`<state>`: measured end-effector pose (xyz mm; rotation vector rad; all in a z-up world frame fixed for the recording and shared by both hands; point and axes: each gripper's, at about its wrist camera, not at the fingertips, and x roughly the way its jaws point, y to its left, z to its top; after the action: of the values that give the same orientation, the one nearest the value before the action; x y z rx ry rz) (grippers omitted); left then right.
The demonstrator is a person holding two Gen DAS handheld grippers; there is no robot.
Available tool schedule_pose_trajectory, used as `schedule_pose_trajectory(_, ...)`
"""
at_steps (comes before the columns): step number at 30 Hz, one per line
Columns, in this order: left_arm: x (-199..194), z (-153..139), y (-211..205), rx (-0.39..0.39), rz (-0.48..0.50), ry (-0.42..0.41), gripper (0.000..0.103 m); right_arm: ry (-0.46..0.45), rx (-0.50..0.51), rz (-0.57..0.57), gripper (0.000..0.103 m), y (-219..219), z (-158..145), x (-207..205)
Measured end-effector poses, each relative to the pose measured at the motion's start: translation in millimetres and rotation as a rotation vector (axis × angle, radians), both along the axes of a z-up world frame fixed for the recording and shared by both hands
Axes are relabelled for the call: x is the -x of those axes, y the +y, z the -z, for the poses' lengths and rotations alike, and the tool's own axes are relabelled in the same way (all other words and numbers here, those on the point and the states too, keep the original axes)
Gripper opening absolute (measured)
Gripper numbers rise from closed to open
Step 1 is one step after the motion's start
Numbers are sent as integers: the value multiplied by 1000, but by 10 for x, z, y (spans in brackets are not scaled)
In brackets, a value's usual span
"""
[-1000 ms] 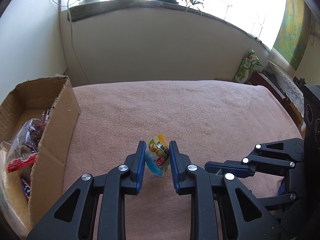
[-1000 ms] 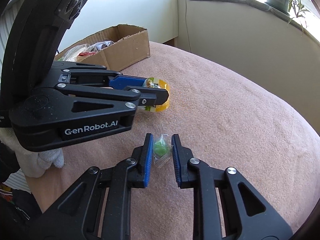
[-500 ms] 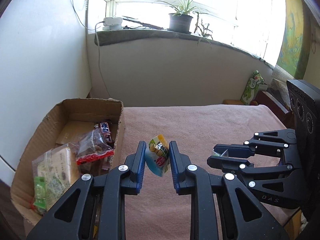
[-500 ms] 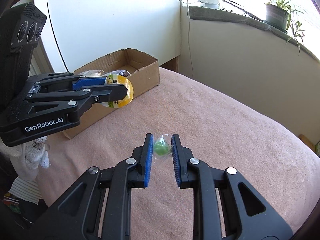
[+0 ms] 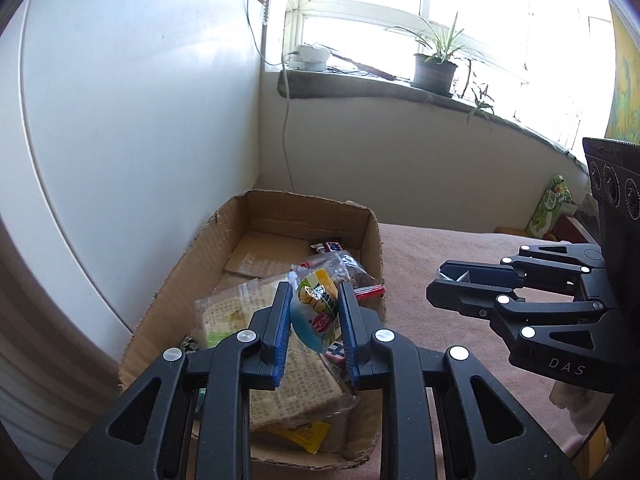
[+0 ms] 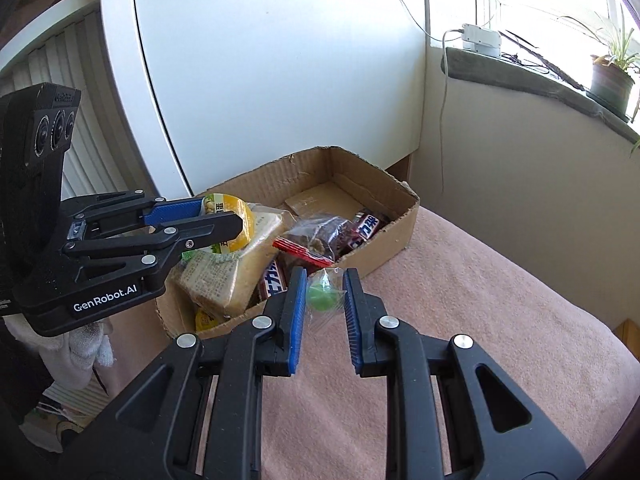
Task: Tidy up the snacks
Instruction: 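Open the left gripper releasing the pouch while the right gripper releases the small candy into the box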
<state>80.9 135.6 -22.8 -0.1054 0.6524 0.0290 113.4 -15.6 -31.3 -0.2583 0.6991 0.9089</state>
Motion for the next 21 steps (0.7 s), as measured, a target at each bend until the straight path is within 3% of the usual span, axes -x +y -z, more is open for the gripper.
schedule_pose_trajectory(9,89,37,255,-5,-59,7,22,19,-9,-83,20,492,54,51)
schedule_pose_trajectory(13,110,18,302,-5,-75,0,22,14,-6,-87,27,547,66,60)
schedule_pose_trajectory(21,216,-44,317,-7,-92,-15,24,27,-21,-71,27,467,37,42)
